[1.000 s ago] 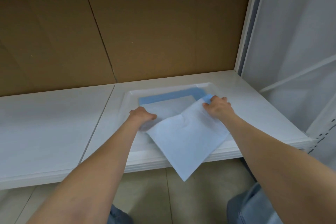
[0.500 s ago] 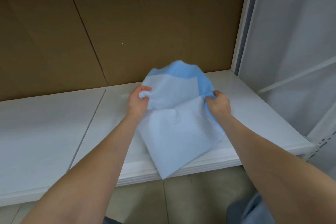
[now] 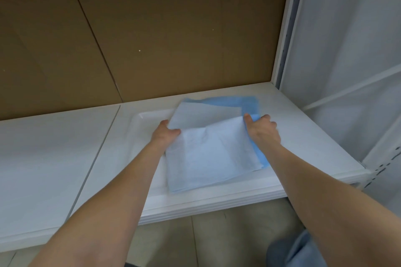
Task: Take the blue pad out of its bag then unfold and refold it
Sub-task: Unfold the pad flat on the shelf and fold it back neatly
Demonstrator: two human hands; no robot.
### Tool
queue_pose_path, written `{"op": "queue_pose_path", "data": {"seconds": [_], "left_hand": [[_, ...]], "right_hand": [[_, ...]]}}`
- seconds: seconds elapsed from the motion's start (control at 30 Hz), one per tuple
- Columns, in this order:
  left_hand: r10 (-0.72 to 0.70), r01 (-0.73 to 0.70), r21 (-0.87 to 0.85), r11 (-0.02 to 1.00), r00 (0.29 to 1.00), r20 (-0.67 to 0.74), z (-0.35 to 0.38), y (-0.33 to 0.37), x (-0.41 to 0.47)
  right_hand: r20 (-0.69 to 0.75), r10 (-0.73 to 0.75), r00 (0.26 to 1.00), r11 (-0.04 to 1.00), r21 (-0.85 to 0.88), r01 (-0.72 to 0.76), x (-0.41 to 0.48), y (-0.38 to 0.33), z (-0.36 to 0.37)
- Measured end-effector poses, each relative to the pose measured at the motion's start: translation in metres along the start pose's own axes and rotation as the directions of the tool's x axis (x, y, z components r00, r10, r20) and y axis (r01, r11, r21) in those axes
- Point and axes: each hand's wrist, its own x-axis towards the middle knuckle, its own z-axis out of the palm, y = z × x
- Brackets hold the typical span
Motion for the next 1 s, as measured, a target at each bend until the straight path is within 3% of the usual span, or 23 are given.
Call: {"op": "queue_pose_path", "data": {"seconds": [0.07, 0.17, 0.27, 0.37, 0.43, 0.5, 0.6, 0.7, 0.83, 0.9, 1.0], "left_hand": [[-0.037, 0.037, -0.066, 0.997, 0.999, -0.004, 0.003, 0.001, -0.002], [-0.077, 0.087, -0.304, 0.949, 0.996, 0.044, 0.004, 0.001, -0.004], [0.003, 0.051, -0.428, 0.903, 0.992, 0.125, 0.006, 0.003, -0.01], [0.153, -0.195, -0.319, 0.927, 0.976, -0.154, 0.009, 0.011, -0.01], [0.194, -0.253, -0.249, 0.935, 0.951, -0.239, 0.008, 0.016, -0.011], [0.162, -0.194, -0.168, 0.966, 0.969, -0.188, 0.006, 0.01, -0.008], [0.017, -0.021, -0.138, 0.99, 0.999, -0.033, -0.001, -0.007, -0.009], [-0.073, 0.089, -0.229, 0.97, 0.994, 0.077, -0.007, -0.014, -0.018], [-0.06, 0.108, -0.226, 0.968, 0.976, 0.211, -0.014, -0.011, -0.031], [-0.005, 0.05, -0.246, 0.968, 0.984, 0.179, -0.015, -0.008, -0.034], [0.074, -0.072, -0.175, 0.982, 0.997, 0.005, -0.016, -0.002, -0.031]], "right_hand": [[-0.032, 0.02, 0.999, 1.0, 0.02, -0.019, -0.001, -0.002, -0.001], [0.026, 0.044, 0.999, 0.996, 0.076, -0.046, 0.001, 0.002, -0.005], [0.063, -0.035, 0.997, 0.974, 0.224, 0.02, 0.001, 0.005, -0.005], [-0.104, -0.146, 0.984, 0.929, 0.328, 0.172, -0.004, -0.004, -0.003], [-0.157, -0.171, 0.973, 0.916, 0.339, 0.216, -0.006, -0.011, -0.004], [-0.126, -0.135, 0.983, 0.94, 0.297, 0.167, -0.004, -0.008, -0.005], [0.035, -0.061, 0.998, 0.992, 0.109, 0.057, -0.006, 0.004, -0.005], [0.109, -0.053, 0.993, 0.998, -0.025, 0.056, -0.013, 0.01, -0.005], [0.158, -0.071, 0.985, 0.988, -0.124, 0.091, -0.017, 0.01, -0.006], [0.132, -0.125, 0.983, 0.986, -0.094, 0.138, -0.018, 0.011, -0.008], [0.06, -0.161, 0.985, 0.987, -0.014, 0.162, -0.019, 0.011, -0.014]]}}
